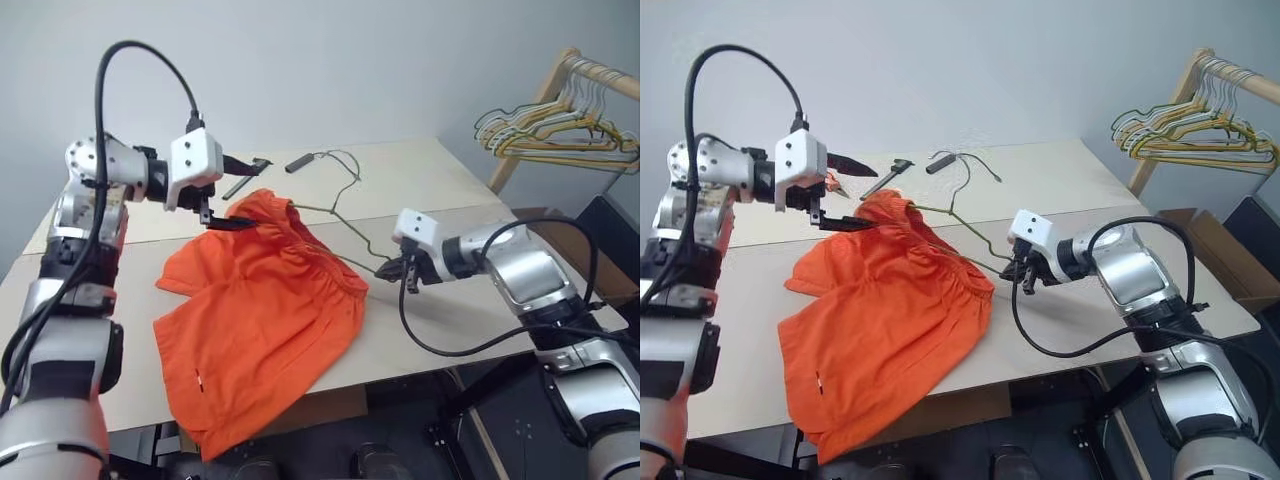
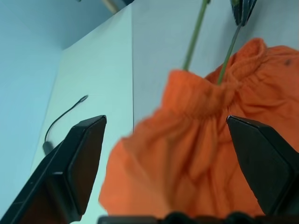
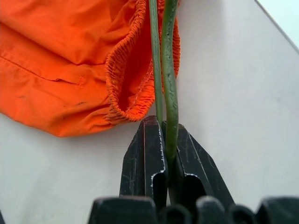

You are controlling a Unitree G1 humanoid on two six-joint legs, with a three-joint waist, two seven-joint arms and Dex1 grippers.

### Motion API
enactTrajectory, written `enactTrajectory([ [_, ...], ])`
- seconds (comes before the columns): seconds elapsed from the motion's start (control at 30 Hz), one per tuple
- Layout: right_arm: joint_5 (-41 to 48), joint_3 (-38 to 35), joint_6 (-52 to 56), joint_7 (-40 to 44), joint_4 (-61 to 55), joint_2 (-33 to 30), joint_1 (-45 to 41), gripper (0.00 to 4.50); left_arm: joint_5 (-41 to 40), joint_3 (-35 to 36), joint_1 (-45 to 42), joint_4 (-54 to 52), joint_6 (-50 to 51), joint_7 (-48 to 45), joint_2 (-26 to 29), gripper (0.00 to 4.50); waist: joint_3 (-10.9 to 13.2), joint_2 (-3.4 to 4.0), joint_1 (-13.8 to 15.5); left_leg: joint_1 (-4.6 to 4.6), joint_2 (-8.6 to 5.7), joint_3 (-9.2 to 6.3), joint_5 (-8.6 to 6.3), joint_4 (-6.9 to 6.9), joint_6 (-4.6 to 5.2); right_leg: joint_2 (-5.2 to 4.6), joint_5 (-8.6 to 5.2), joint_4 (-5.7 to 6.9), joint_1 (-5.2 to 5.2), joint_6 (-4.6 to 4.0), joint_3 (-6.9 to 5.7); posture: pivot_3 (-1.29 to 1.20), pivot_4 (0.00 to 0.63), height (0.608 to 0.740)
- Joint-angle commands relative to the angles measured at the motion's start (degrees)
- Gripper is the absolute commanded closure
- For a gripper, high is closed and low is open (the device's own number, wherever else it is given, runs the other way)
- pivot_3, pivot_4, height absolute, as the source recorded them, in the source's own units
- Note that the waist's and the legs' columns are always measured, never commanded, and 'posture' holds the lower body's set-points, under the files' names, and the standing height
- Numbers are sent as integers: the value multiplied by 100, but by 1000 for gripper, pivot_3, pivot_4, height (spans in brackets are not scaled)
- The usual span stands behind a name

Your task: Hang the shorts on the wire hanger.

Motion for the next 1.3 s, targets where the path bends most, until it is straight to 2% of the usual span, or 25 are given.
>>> enactTrajectory([
  [0.03, -86, -12, -146, 79, -236, -45, -244, 4500, 112, -73, -313, 264, -91, -348, -48, 20, 0, 0, -8, -1, 0, 0, 0, 0, 0, 0, 0, 0, -1, 0, 0, -35, 0, 740],
  [0.17, -145, 29, -185, 149, -330, -27, -289, 4500, 42, -250, -386, 361, -105, -808, -23, 20, 0, 0, -26, -7, 1, 2, 0, 1, 0, 0, 0, 2, -8, 0, 2, -36, 0, 740],
  [0.4, -203, 72, -258, 229, -477, -47, -305, 4500, -89, -646, -375, 425, -14, -858, -39, 20, 0, 0, -22, -10, 3, 2, -1, 5, 1, 0, 0, 6, -12, 0, 3, -41, 0, 740],
  [0.5, -204, 61, -235, 261, -550, -59, -280, 4500, -160, -765, -303, 346, 39, -858, -85, 623, 0, 0, -23, -11, 4, 2, -1, 5, 2, 0, 0, 6, -13, 1, 2, -45, 0, 740],
  [0.57, -249, 76, -253, 256, -592, -80, -239, 4500, -322, -877, -266, 233, 195, -858, -72, 1217, 0, 0, -23, -15, 4, 2, -2, 8, 3, 0, 0, 6, -16, 1, 2, -46, 0, 740],
  [0.8, -299, 67, -231, 269, -771, -109, -140, 4500, -323, -1096, -186, 218, 161, -858, -86, 3650, 0, 0, -42, -79, 4, 1, -2, 40, 4, 0, 0, 53, -78, 1, 6, -59, 0, 740],
  [0.9, -371, 101, -290, 255, -795, -159, -84, 4500, -374, -1119, -186, 172, 187, -858, -71, 4483, 0, 0, -74, -79, 3, 1, -2, 48, 4, 0, 0, 59, -79, 1, 7, -58, 0, 740],
  [1.07, -512, 133, -516, 140, -788, -143, -4, 4500, -307, -1162, -142, 208, 98, -858, -43, 4483, 0, 0, -120, -79, 4, 0, -5, 69, 8, 0, -1, 71, -78, 2, 8, -53, 0, 740],
  [1.23, -642, 40, -1326, -66, -662, -54, 104, 4500, -76, -974, -104, 282, 47, -850, -102, 4483, 0, 0, -142, -76, 4, 0, -5, 80, 8, 0, -2, 86, -78, 2, 10, -52, 0, 740],
  [1.3, -680, 12, -1486, -115, -570, -67, 111, 3910, -44, -911, -96, 276, 0, -857, -87, 4483, 0, 0, -144, -75, 4, 0, -5, 80, 8, 0, -2, 89, -78, 2, 11, -54, 0, 740],
])
